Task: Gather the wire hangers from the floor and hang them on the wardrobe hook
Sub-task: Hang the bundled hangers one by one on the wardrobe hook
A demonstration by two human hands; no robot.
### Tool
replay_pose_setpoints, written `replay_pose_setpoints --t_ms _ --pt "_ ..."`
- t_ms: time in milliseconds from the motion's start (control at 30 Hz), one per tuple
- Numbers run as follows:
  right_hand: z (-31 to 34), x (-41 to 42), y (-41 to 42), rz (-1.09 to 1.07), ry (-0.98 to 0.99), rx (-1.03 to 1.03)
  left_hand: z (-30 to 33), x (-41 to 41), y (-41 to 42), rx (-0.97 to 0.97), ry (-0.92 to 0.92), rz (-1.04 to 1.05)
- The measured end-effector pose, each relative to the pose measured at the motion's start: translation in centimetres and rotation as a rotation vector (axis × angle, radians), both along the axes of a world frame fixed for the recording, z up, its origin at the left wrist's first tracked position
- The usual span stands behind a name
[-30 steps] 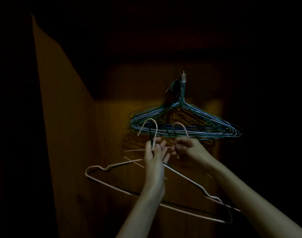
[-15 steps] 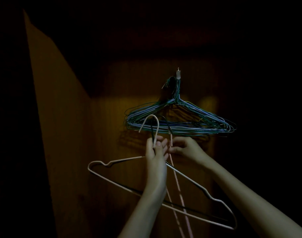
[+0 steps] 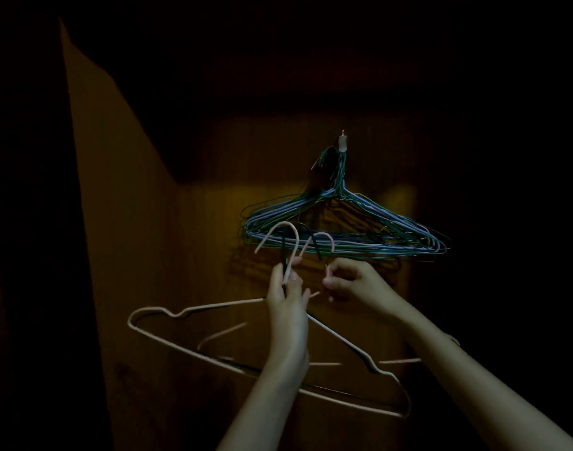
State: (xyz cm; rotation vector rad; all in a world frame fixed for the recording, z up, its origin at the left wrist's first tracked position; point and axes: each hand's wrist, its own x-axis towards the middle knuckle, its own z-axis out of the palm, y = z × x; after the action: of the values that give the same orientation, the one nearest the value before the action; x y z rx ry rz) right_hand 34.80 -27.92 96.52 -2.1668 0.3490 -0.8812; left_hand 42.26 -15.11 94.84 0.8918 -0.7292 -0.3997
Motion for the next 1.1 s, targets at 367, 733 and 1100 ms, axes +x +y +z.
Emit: replay_pose_setpoints --t_ms 367,733,1100 --pt "2.6 -0.6 1.2 -0.125 -0.244 0.072 0.4 -0.9 -0.5 -0.012 -0.047 -0.065" --pt "3.2 -0.9 1.3 -0.169 -0.299 0.007 1.8 -0.9 -2.6 -0.051 0.066 -0.132" --pt "3.7 -2.5 -1.5 -0.206 -0.268 0.061 6.3 0.1 -4.9 -0.128 0.165 -0.194"
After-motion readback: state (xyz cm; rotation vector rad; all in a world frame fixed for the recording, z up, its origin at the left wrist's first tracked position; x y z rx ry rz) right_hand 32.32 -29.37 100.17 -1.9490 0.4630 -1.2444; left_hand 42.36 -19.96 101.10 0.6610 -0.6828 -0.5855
